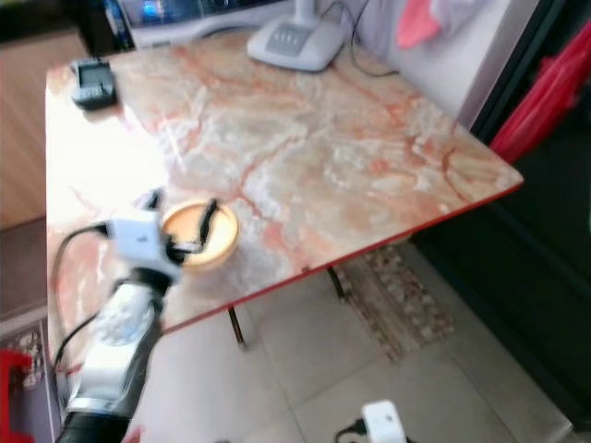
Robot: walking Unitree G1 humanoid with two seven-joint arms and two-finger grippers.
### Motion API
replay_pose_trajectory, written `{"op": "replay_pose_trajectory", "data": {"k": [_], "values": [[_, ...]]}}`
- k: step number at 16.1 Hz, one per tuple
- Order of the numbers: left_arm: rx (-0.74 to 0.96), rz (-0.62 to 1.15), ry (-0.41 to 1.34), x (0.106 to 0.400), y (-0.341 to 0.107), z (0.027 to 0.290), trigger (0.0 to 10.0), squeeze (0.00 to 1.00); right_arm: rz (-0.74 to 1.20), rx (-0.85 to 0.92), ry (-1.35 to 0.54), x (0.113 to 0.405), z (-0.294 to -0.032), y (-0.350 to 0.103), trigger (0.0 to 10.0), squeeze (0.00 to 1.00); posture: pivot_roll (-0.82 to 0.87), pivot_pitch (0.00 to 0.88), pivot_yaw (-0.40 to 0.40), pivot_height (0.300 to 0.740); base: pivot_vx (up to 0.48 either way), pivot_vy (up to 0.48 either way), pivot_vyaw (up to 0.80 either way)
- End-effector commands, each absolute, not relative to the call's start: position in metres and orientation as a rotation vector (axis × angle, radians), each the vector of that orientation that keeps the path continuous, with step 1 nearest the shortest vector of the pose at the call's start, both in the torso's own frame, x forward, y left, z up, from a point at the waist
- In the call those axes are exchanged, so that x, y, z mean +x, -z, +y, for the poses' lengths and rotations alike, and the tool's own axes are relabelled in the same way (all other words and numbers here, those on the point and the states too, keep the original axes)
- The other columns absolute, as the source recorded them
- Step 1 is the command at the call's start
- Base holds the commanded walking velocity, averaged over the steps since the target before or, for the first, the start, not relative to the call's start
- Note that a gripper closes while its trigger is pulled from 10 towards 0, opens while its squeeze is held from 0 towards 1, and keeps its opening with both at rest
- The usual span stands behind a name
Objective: Restocking fridge
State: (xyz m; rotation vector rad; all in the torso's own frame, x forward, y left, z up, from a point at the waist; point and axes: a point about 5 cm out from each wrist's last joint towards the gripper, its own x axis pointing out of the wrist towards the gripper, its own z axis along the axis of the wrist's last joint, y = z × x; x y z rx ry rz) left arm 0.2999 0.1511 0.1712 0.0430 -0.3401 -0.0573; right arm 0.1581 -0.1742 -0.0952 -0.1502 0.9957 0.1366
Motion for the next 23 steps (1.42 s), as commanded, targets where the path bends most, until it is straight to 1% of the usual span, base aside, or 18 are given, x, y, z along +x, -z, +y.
{"op": "replay_pose_trajectory", "data": {"k": [1,3,5,7,9,10,11,13,15,17,21,23], "values": [[0.044,-0.393,0.028,0.297,-0.182,0.151,10.0,0.00,1.061,-0.148,-0.136,0.140,-0.177,0.102,10.0,0.00,0.06,0.155,0.001,0.740,0.000,0.000,0.00],[-0.052,-0.376,-0.071,0.294,-0.184,0.159,10.0,0.00,1.061,-0.148,-0.132,0.140,-0.177,0.102,10.0,0.00,0.06,0.156,-0.001,0.740,0.000,0.000,0.00],[-0.117,-0.364,-0.084,0.292,-0.183,0.160,10.0,0.00,1.062,-0.146,-0.128,0.140,-0.178,0.102,10.0,0.00,0.06,0.162,-0.002,0.740,0.000,0.000,0.00],[-0.192,-0.345,-0.061,0.289,-0.181,0.155,10.0,0.00,1.064,-0.152,-0.124,0.139,-0.179,0.102,10.0,0.00,0.06,0.167,-0.006,0.740,0.000,0.000,0.00],[-0.289,-0.335,-0.081,0.289,-0.183,0.153,10.0,0.00,1.065,-0.149,-0.121,0.139,-0.179,0.103,10.0,0.00,0.06,0.170,-0.009,0.740,0.000,0.000,0.00],[-0.372,-0.320,-0.129,0.291,-0.184,0.157,10.0,0.00,1.066,-0.146,-0.119,0.138,-0.179,0.103,10.0,0.00,0.06,0.171,-0.010,0.740,0.000,0.000,0.00],[-0.454,-0.270,-0.165,0.294,-0.176,0.163,10.0,0.00,1.067,-0.145,-0.118,0.138,-0.179,0.103,10.0,0.00,0.06,0.171,-0.011,0.740,0.000,0.000,0.00],[-0.541,-0.225,-0.182,0.297,-0.167,0.172,10.0,0.00,1.067,-0.145,-0.115,0.138,-0.180,0.103,10.0,0.00,0.06,0.172,-0.012,0.740,0.000,0.000,0.00],[-0.527,-0.220,-0.170,0.297,-0.167,0.174,10.0,0.00,1.068,-0.150,-0.117,0.138,-0.180,0.103,10.0,0.00,0.06,0.169,-0.014,0.740,0.000,0.000,0.00],[-0.580,-0.189,-0.186,0.297,-0.162,0.176,10.0,0.00,1.068,-0.153,-0.119,0.138,-0.180,0.103,10.0,0.00,0.06,0.169,-0.015,0.740,0.000,0.000,0.00],[-0.602,-0.086,-0.173,0.296,-0.140,0.172,10.0,0.00,1.067,-0.163,-0.123,0.138,-0.181,0.103,10.0,0.00,0.06,0.170,-0.015,0.740,0.000,0.000,0.00],[-0.612,-0.083,-0.147,0.300,-0.141,0.170,10.0,0.00,1.064,-0.172,-0.129,0.139,-0.180,0.102,10.0,0.00,0.05,0.170,-0.014,0.740,0.000,0.000,0.00]]}}
